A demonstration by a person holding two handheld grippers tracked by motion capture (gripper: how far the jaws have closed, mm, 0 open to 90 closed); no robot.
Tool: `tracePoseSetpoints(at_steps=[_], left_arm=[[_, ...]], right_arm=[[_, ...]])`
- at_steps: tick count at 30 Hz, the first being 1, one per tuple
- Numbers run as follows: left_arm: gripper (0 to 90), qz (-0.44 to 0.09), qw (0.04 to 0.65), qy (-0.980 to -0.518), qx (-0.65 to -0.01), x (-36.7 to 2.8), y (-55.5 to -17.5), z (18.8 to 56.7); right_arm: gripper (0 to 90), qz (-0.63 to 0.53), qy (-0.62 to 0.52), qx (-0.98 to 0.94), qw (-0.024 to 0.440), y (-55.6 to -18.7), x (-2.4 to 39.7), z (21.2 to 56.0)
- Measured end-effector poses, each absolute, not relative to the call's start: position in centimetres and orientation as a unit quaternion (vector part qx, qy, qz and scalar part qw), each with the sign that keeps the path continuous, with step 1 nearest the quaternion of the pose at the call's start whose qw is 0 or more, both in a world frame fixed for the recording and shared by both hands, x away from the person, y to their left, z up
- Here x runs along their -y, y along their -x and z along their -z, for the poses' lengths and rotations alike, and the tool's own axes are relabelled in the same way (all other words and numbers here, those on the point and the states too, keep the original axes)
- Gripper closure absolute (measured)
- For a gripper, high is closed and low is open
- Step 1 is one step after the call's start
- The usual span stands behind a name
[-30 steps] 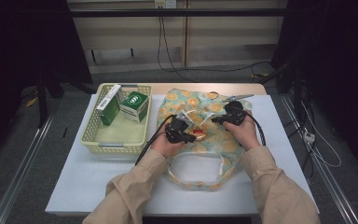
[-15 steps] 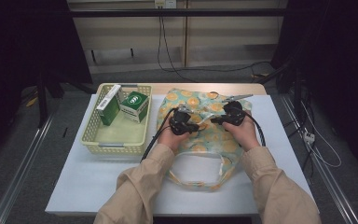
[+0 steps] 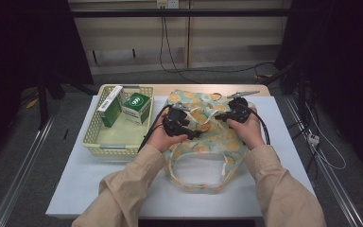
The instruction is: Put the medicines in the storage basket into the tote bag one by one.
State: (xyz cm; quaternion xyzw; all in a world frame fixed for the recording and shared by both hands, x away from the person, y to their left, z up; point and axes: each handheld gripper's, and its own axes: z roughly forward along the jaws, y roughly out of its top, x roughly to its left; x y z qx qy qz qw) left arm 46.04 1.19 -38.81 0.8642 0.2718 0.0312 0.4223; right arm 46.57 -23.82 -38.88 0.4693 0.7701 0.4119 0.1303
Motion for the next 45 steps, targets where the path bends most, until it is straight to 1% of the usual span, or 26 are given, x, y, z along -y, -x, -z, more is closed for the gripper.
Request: tracePoseSetpoints(at_steps=[5, 6, 7, 11, 17, 18, 20, 24, 30, 32, 36, 39, 40, 42, 45], left_arm=[[21.5, -0.042, 0.42, -0.863, -0.276, -2.5, -45.9, 37.5], [21.4, -0.055, 0.417, -0.862, -0.282, -2.7, -45.8, 37.3], [21.3, -0.047, 0.422, -0.861, -0.279, -3.0, -45.9, 37.2], [18.9, -0.057, 0.421, -0.861, -0.28, -3.9, -45.9, 36.6], [14.6, -0.073, 0.413, -0.862, -0.283, -5.7, -46.3, 35.6], [14.3, -0.088, 0.406, -0.862, -0.29, -6.0, -46.3, 35.3], [12.9, -0.079, 0.409, -0.862, -0.288, -6.9, -46.7, 35.1], [12.0, -0.09, 0.404, -0.858, -0.305, -9.2, -47.6, 34.4], [11.9, -0.121, 0.402, -0.845, -0.331, -13.0, -49.2, 33.5], [12.4, -0.135, 0.392, -0.844, -0.34, -14.0, -49.7, 33.3], [12.2, -0.155, 0.384, -0.834, -0.366, -15.7, -50.7, 33.7], [11.8, -0.166, 0.371, -0.834, -0.374, -16.5, -51.6, 34.7], [11.9, -0.17, 0.358, -0.838, -0.376, -16.8, -51.9, 35.0], [11.0, -0.164, 0.355, -0.834, -0.389, -17.1, -52.5, 35.7], [10.4, -0.172, 0.352, -0.826, -0.405, -17.4, -53.0, 36.5]], right_arm=[[90.0, -0.413, -0.465, -0.771, 0.135, -46.7, 23.5, 37.8], [90.0, -0.414, -0.464, -0.771, 0.135, -46.7, 23.4, 37.7], [90.0, -0.415, -0.463, -0.771, 0.136, -46.7, 23.3, 37.5], [90.0, -0.415, -0.46, -0.773, 0.139, -46.8, 23.1, 37.0], [90.0, -0.415, -0.462, -0.771, 0.136, -46.7, 23.1, 37.3], [90.0, -0.416, -0.462, -0.772, 0.135, -46.7, 23.2, 37.4], [90.0, -0.417, -0.463, -0.771, 0.132, -46.6, 23.1, 37.7], [90.0, -0.417, -0.461, -0.773, 0.128, -46.6, 23.0, 38.0], [90.0, -0.423, -0.46, -0.77, 0.126, -46.6, 23.2, 38.0], [90.0, -0.421, -0.461, -0.771, 0.126, -46.5, 23.3, 38.0], [90.0, -0.422, -0.462, -0.77, 0.126, -46.4, 23.6, 38.0], [90.0, -0.422, -0.465, -0.768, 0.125, -46.4, 23.8, 38.1], [90.0, -0.423, -0.466, -0.767, 0.124, -46.4, 23.9, 38.1], [90.0, -0.422, -0.466, -0.768, 0.125, -46.3, 24.0, 38.1], [90.0, -0.422, -0.464, -0.769, 0.123, -46.3, 23.9, 38.1]])
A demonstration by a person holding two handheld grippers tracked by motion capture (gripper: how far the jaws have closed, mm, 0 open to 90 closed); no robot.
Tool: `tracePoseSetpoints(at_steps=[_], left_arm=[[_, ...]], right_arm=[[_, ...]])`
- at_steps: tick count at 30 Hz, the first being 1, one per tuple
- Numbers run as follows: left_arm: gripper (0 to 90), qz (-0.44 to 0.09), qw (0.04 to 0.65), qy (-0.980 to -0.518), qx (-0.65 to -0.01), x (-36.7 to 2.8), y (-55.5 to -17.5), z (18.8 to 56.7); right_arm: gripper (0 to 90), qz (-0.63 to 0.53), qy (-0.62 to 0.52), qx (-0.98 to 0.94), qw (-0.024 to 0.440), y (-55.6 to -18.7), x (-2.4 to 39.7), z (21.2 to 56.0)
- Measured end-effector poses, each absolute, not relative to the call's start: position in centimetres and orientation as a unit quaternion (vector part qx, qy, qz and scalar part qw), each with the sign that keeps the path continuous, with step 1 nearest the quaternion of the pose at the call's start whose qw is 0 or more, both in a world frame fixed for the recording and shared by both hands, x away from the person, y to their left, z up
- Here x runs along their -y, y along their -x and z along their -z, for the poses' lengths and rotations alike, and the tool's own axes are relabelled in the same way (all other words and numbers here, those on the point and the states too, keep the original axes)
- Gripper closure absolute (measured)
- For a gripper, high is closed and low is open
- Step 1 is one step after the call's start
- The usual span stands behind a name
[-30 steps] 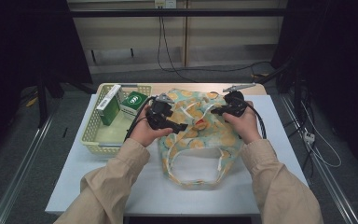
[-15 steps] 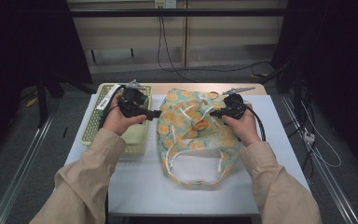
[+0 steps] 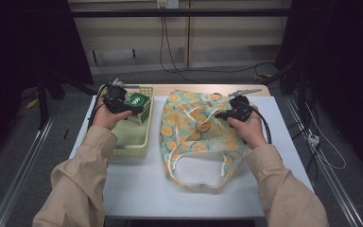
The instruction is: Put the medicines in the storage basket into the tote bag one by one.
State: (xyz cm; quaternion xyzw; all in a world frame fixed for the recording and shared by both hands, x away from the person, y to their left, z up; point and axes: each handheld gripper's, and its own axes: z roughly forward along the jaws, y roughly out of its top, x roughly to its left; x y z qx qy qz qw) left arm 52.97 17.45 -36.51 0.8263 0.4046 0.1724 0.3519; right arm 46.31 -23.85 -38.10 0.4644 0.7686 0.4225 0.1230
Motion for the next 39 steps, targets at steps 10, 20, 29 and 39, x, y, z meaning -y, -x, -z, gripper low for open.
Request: tracePoseSetpoints(at_steps=[10, 20, 29, 39], left_arm=[[8.5, -0.18, 0.319, -0.834, -0.413, -17.5, -54.2, 38.7], [8.5, -0.187, 0.307, -0.835, -0.417, -17.8, -54.9, 39.8], [8.7, -0.175, 0.317, -0.825, -0.434, -17.4, -55.4, 40.6], [16.2, -0.169, 0.301, -0.821, -0.454, -16.9, -55.1, 40.1]], right_arm=[[90.0, -0.422, -0.465, -0.769, 0.117, -46.3, 24.0, 38.6], [90.0, -0.421, -0.465, -0.77, 0.113, -46.4, 23.9, 38.8], [90.0, -0.42, -0.468, -0.769, 0.112, -46.5, 24.1, 38.9], [90.0, -0.419, -0.474, -0.766, 0.115, -46.3, 24.6, 38.9]])
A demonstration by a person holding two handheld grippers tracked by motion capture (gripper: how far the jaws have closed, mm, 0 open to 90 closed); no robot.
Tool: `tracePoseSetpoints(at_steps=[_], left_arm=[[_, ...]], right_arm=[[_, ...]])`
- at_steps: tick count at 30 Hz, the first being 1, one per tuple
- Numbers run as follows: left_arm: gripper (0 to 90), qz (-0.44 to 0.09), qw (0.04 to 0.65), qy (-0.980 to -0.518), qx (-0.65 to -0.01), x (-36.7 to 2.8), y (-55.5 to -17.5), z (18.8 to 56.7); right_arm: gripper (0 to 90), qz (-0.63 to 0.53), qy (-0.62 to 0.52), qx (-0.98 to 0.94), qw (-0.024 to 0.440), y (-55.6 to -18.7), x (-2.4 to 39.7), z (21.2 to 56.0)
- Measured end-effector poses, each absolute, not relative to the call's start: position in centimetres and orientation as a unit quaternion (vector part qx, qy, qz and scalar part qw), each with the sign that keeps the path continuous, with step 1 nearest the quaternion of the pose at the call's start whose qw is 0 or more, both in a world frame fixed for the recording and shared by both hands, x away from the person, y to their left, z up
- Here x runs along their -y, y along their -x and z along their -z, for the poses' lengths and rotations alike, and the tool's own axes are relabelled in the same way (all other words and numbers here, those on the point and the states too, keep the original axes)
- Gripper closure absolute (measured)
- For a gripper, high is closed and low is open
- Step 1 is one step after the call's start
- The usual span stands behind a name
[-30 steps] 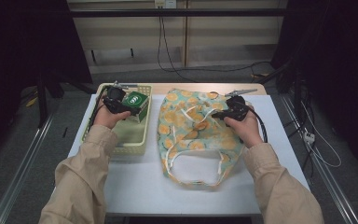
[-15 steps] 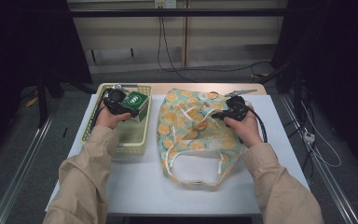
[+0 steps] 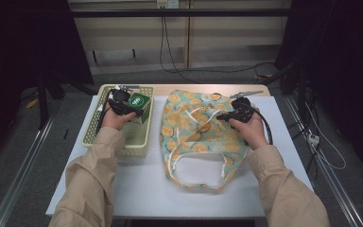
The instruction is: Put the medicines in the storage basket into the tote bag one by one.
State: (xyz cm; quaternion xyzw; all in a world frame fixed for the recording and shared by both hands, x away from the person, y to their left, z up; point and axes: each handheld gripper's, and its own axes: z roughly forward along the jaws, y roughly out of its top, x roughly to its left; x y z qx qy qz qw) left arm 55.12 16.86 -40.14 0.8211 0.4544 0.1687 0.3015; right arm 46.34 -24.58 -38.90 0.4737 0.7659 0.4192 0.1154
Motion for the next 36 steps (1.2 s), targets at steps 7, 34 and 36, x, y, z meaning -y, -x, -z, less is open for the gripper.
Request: tracePoseSetpoints(at_steps=[7, 34, 36], left_arm=[[16.8, -0.155, 0.306, -0.822, -0.455, -18.0, -54.1, 38.4], [16.9, -0.16, 0.357, -0.838, -0.38, -17.7, -48.8, 29.1], [16.8, -0.154, 0.363, -0.842, -0.367, -16.8, -48.3, 28.8]], right_arm=[[90.0, -0.419, -0.476, -0.765, 0.114, -46.3, 24.4, 39.2], [90.0, -0.414, -0.482, -0.762, 0.126, -46.2, 24.4, 39.0], [90.0, -0.412, -0.483, -0.762, 0.126, -46.2, 24.5, 39.0]])
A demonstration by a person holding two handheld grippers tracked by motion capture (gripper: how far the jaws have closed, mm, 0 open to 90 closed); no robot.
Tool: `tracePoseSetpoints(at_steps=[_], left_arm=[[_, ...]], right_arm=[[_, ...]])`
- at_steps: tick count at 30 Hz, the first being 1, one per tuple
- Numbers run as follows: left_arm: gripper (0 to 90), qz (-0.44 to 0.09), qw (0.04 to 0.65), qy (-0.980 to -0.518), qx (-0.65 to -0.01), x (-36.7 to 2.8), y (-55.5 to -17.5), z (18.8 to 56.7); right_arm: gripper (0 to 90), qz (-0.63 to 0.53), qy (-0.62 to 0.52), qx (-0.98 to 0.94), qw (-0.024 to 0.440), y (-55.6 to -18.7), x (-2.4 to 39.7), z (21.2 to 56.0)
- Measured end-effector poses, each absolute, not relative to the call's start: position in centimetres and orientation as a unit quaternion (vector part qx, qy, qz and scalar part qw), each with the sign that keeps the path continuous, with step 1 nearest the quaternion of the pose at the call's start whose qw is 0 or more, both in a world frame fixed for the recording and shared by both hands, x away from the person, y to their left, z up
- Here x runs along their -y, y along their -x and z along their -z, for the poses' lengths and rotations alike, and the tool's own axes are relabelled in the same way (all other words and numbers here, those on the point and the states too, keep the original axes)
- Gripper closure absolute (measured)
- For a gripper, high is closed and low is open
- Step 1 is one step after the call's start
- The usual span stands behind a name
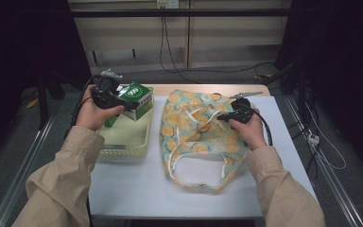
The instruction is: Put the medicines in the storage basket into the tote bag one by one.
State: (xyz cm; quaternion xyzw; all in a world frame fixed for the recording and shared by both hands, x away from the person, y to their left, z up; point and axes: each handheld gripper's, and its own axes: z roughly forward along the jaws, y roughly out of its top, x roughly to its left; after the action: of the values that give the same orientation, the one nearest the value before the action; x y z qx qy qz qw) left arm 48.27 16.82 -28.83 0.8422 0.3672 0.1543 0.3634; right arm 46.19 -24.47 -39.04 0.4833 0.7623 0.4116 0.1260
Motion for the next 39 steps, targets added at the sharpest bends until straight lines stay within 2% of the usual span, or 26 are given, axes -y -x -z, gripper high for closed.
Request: tracePoseSetpoints(at_steps=[12, 23, 29, 39], left_arm=[[16.8, -0.094, 0.401, -0.869, -0.273, -9.2, -45.3, 29.3], [16.8, -0.032, 0.404, -0.886, -0.223, -3.0, -43.1, 34.5], [16.7, -0.009, 0.387, -0.896, -0.217, -0.1, -42.9, 37.8], [16.6, -0.047, 0.391, -0.878, -0.273, 1.1, -45.5, 40.5]], right_arm=[[90.0, -0.412, -0.484, -0.762, 0.127, -46.4, 24.3, 39.2], [90.0, -0.42, -0.481, -0.758, 0.128, -46.2, 24.1, 38.9], [90.0, -0.424, -0.481, -0.756, 0.129, -46.1, 24.1, 38.7], [90.0, -0.429, -0.473, -0.761, 0.118, -45.8, 23.4, 38.6]])
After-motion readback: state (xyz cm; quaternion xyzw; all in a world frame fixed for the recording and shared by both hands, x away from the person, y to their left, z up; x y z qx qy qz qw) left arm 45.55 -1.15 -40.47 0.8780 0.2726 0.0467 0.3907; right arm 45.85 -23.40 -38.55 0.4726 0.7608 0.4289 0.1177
